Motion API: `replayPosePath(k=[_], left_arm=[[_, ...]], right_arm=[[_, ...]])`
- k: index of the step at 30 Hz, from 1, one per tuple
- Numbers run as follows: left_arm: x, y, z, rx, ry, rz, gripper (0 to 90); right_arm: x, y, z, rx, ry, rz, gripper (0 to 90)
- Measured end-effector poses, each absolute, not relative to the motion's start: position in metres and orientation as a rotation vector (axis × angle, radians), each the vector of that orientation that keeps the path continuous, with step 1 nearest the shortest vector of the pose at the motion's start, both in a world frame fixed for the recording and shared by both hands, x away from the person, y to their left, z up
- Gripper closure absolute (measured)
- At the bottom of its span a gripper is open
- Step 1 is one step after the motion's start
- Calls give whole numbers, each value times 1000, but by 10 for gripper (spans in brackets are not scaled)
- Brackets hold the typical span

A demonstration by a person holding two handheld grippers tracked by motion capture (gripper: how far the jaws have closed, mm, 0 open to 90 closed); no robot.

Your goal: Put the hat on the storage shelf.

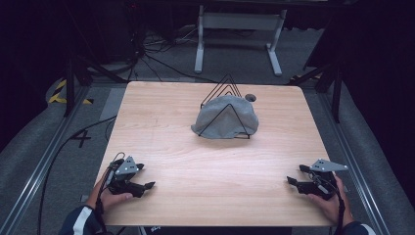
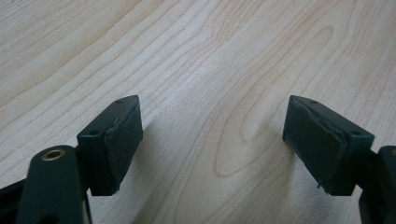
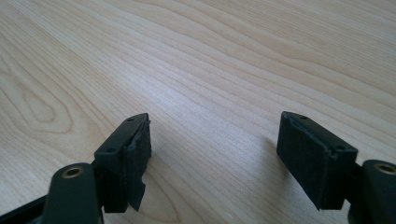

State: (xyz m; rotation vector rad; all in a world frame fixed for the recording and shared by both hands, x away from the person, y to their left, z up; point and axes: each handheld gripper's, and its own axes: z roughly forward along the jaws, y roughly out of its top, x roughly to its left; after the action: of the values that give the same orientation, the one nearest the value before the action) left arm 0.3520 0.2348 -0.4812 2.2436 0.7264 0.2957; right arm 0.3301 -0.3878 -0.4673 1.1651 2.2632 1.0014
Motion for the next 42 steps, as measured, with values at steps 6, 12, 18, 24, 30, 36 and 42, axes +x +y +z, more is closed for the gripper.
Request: replayPosePath(k=[6,12,18,24,30,36,42], left_arm=[[352,234,-482,2236,738,303,191],[353,233,-482,2235,748,299,178],[354,233,-482,2243,745,299,170],[354,232,-482,2240,745,298,167],[354,232,-481,2245,747,300,166],[354,232,-482,2238,750,303,165],[354,232,-482,2240,751,303,163]], right_arm=[[330,-388,-467,1167,2261,1000,254],[330,-388,-467,1190,2250,984,230],[330,-388,-467,1201,2241,984,227],[330,-388,-467,1199,2243,982,223],[331,-388,-467,1200,2242,983,219],[331,-388,-467,1199,2241,980,219],[332,-388,-467,1199,2240,980,219]])
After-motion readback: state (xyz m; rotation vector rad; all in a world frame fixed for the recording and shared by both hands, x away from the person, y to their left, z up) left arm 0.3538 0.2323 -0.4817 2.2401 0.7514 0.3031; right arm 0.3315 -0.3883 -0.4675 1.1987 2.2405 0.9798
